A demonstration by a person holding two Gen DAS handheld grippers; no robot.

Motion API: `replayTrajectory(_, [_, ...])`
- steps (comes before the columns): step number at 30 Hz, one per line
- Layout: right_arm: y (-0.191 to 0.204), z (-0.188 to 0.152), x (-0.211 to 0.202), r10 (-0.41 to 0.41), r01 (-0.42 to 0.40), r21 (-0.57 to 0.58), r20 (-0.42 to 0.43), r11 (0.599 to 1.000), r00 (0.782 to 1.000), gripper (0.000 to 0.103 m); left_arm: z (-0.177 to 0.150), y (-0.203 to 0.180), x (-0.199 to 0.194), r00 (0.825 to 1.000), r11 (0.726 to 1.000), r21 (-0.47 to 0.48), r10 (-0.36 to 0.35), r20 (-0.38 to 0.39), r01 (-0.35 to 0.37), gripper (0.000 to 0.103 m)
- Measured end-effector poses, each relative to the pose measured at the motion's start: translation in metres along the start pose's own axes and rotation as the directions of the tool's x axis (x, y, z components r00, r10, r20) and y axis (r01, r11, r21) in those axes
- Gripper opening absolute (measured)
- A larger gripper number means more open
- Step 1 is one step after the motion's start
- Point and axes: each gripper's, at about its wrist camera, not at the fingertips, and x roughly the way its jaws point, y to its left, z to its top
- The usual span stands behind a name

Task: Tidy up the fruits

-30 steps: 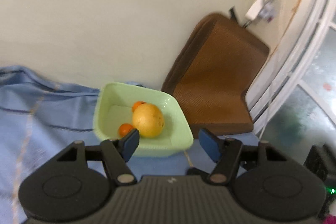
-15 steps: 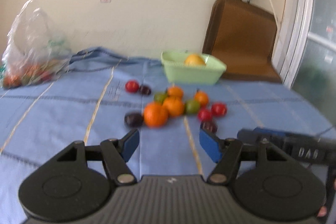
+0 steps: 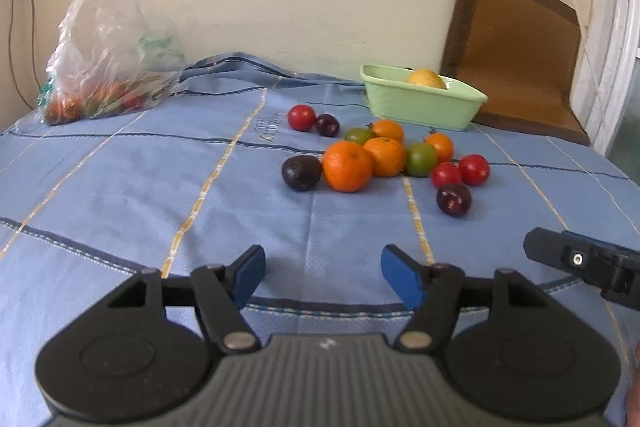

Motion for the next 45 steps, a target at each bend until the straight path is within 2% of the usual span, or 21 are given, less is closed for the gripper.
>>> replayTrajectory(9, [0.0009, -0.0008, 0.0001, 0.012, -0.012, -0.010, 0.002, 1.000, 1.000, 0.065, -0.0013, -0.0083, -0.0004, 0.999, 0.998, 0.044, 0.043, 0.005, -0.043, 0.066])
replayTrajectory(19, [0.0037, -0.0020, -0.0029, 0.011, -0.010, -0.027, 0.013, 1.000, 1.000, 0.065, -0.0009, -0.0084, 0.0010, 0.998, 0.996, 0.050, 0.069, 0.001, -0.069, 0.066])
replayTrajectory(45, [0.0052, -0.0019, -0.0045, 0.013, -0.012, -0.031, 0.013, 0.999, 1.000, 0.065, -0.0012, -0.0070, 0.0015, 0.998, 0.997, 0.041, 0.064, 0.000, -0.064, 0.067])
